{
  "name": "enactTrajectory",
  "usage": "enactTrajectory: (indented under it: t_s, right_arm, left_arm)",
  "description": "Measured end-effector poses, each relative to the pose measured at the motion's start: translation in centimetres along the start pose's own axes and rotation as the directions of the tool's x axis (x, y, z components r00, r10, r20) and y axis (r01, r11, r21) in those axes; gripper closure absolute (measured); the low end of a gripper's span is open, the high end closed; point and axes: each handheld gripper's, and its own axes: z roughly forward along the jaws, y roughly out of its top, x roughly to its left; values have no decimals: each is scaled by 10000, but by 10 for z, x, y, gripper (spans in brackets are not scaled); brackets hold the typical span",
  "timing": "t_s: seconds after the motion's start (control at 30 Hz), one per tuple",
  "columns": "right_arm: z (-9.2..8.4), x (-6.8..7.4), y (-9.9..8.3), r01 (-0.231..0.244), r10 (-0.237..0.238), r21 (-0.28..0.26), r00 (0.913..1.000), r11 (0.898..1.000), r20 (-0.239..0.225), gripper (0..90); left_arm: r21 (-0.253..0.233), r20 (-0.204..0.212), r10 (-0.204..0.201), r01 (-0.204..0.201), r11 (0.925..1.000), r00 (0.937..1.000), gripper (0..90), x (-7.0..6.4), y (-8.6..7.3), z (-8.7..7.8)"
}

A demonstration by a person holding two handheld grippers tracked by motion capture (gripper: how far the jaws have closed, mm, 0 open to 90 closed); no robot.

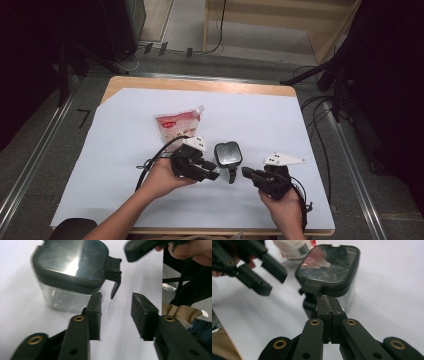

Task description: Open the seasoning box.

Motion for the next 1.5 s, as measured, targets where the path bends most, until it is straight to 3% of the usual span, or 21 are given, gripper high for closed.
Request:
enactTrajectory:
  t_s: [0.2, 0.23, 0.37, 0.5, 0.77, 0.97, 1.27, 1.4, 1.5]
  right_arm:
    - [7, 20, -2, 353, -353, -16, 9983, 9994, -456, 900]
    - [13, 28, -4, 445, -436, 131, 9972, 9989, -604, 900]
    - [26, 36, -7, 853, -831, 341, 9946, 9958, -628, 900]
    - [40, 40, -8, 736, -697, 495, 9946, 9961, -765, 900]
    - [47, 36, -9, 677, -646, 618, 9967, 9958, -501, 900]
    - [49, 33, -9, 682, -657, 689, 9971, 9953, -378, 900]
    - [45, 31, -11, 653, -636, 771, 9977, 9949, -243, 900]
    - [41, 24, -12, 390, -377, 798, 9991, 9960, -175, 900]
    - [37, 21, -11, 402, -401, 805, 9992, 9959, -27, 900]
  left_arm:
    - [-129, -101, 21, -22, 9999, 9999, 523, 5, -3, -10]
    - [-70, -89, -8, 7, 10000, 10000, 487, 6, -4, -11]
    - [-139, -62, -238, 237, 9996, 9997, 446, 10, -7, -15]
    - [-149, -108, -74, 73, 9999, 9999, 428, 11, -7, -15]
    - [-663, 240, -229, 245, 9975, 9995, 400, 9, -4, -19]
    - [-342, -14, -83, 83, 9994, 10000, 400, 8, -4, -17]
    - [-325, -174, -146, 140, 9994, 9997, 405, 10, -4, -19]
    - [-189, -224, 6, -10, 9998, 9997, 408, 10, -4, -18]
    - [-360, -316, 153, -164, 9992, 9994, 419, 8, -4, -19]
